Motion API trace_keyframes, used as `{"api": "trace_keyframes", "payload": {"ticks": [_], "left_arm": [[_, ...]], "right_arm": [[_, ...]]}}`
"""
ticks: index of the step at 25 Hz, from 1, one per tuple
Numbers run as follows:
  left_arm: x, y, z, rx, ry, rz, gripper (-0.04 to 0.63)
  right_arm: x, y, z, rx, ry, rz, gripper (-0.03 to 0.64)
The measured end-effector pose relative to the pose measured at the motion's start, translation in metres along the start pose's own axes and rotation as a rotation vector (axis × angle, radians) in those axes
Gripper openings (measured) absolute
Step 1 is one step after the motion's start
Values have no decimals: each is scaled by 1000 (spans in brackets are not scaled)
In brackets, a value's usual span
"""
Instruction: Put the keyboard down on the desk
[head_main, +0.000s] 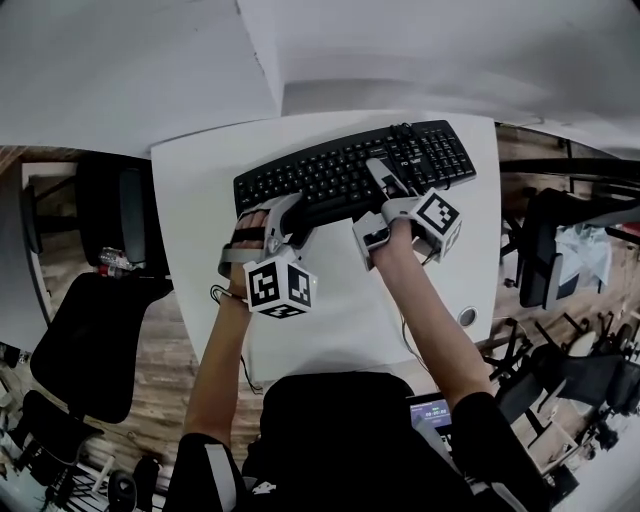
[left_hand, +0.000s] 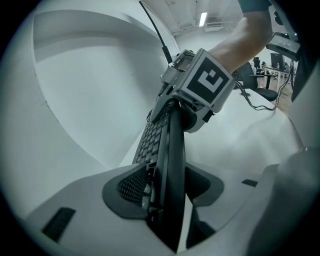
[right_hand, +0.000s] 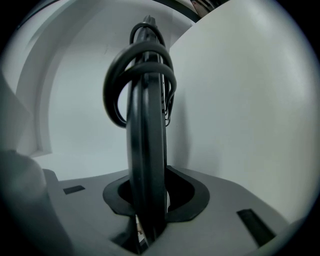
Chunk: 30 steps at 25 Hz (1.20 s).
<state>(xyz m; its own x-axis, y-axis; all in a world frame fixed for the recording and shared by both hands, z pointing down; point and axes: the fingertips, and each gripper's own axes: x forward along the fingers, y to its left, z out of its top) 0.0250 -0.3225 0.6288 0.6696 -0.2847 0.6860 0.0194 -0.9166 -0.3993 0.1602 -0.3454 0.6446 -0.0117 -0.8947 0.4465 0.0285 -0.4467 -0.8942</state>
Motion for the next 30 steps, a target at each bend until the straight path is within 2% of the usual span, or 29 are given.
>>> {"api": "trace_keyframes", "payload": {"ticks": [6, 10, 14, 21, 30], "left_arm": [[7, 1, -1, 46, 28, -11, 210], [14, 6, -7, 86, 17, -21, 210], [17, 10, -7, 88, 21, -29, 212], [24, 10, -11, 91, 25, -42, 212], [27, 15, -12, 109, 27, -54, 213]], "right_arm": [[7, -13, 3, 53, 39, -4, 106], [11, -13, 3, 58, 90, -9, 106], [11, -15, 4, 47, 123, -25, 106], [-14, -10, -3, -65, 234, -86, 110], [-53, -14, -13, -345, 473, -190, 135]]}}
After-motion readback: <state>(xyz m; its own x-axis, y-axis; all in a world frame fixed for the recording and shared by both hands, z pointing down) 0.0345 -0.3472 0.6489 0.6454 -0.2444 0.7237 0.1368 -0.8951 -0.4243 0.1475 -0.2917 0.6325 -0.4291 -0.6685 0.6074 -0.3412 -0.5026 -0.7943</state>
